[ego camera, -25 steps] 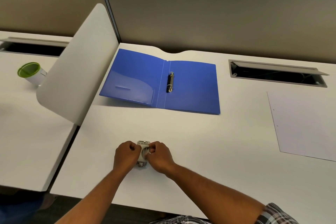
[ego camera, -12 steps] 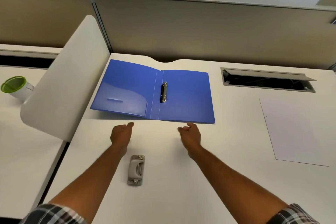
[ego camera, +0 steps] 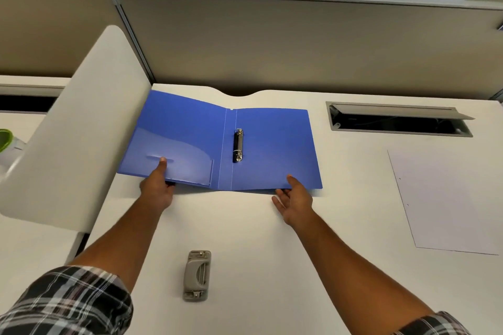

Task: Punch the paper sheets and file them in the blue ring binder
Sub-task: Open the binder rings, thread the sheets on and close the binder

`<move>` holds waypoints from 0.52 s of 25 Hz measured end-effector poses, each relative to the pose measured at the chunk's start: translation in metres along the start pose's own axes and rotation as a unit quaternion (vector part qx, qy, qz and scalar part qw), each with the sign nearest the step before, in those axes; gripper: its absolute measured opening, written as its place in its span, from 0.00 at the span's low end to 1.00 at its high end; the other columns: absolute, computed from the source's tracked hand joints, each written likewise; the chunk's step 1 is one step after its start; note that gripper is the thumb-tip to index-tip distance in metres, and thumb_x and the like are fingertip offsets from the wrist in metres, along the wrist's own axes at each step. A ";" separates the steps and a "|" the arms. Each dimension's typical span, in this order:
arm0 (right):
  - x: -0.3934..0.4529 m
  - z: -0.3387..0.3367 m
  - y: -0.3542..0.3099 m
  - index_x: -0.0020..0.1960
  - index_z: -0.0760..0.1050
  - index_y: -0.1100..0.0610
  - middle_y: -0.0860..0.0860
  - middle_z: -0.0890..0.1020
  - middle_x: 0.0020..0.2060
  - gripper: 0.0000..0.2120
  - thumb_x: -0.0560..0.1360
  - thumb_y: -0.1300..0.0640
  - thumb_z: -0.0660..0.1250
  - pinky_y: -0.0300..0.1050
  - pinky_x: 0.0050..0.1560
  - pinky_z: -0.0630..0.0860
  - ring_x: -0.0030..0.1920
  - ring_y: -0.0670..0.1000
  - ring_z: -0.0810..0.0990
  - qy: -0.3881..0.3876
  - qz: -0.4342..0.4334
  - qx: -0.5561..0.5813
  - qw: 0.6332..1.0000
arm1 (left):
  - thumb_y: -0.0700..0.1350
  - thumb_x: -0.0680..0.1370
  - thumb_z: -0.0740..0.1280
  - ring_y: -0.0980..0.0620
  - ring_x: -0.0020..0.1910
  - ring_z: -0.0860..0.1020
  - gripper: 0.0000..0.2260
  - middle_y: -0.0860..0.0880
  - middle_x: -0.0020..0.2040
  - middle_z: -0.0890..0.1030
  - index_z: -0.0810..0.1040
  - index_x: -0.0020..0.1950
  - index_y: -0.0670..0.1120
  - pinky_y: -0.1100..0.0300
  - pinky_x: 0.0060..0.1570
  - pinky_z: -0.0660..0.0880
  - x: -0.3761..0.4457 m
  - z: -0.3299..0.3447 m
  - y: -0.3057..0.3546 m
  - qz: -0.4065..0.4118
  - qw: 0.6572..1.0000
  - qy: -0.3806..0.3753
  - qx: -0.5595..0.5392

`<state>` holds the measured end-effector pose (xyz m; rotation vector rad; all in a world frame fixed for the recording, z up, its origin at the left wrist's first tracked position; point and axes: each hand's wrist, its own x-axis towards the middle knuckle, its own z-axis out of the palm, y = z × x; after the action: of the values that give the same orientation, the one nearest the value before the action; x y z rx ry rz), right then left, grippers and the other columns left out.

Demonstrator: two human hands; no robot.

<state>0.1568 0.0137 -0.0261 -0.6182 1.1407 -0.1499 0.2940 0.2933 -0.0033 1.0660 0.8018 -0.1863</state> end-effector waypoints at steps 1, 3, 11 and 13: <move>0.001 0.000 -0.001 0.66 0.74 0.53 0.55 0.82 0.58 0.23 0.74 0.52 0.76 0.56 0.59 0.81 0.52 0.54 0.84 -0.002 -0.002 0.004 1.000 | 0.46 0.73 0.75 0.44 0.56 0.79 0.22 0.46 0.61 0.79 0.73 0.64 0.46 0.47 0.56 0.78 -0.001 0.003 -0.001 0.005 1.000 -0.011 -0.014; 0.003 0.000 -0.003 0.65 0.75 0.54 0.56 0.83 0.58 0.20 0.75 0.53 0.75 0.56 0.58 0.82 0.50 0.54 0.84 -0.003 -0.015 -0.007 1.000 | 0.44 0.75 0.74 0.43 0.58 0.79 0.21 0.46 0.64 0.78 0.73 0.65 0.46 0.43 0.58 0.77 -0.003 0.008 -0.004 0.022 0.999 -0.038 -0.027; -0.009 -0.016 -0.023 0.66 0.75 0.56 0.55 0.80 0.62 0.18 0.79 0.68 0.67 0.49 0.51 0.83 0.56 0.57 0.82 -0.043 -0.118 -0.032 0.992 | 0.37 0.77 0.69 0.43 0.63 0.77 0.22 0.46 0.68 0.77 0.71 0.69 0.48 0.40 0.61 0.75 -0.035 0.017 -0.024 0.098 0.989 -0.112 -0.010; -0.014 -0.032 -0.030 0.66 0.75 0.55 0.54 0.81 0.61 0.19 0.79 0.70 0.66 0.45 0.43 0.85 0.54 0.55 0.83 -0.067 -0.145 -0.034 0.987 | 0.36 0.77 0.69 0.42 0.63 0.77 0.20 0.45 0.68 0.76 0.71 0.68 0.49 0.40 0.61 0.75 -0.053 0.017 -0.031 0.107 0.987 -0.121 -0.009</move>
<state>0.1289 -0.0174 -0.0077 -0.8423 0.9256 -0.3137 0.2490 0.2516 0.0138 1.0802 0.4663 -0.1220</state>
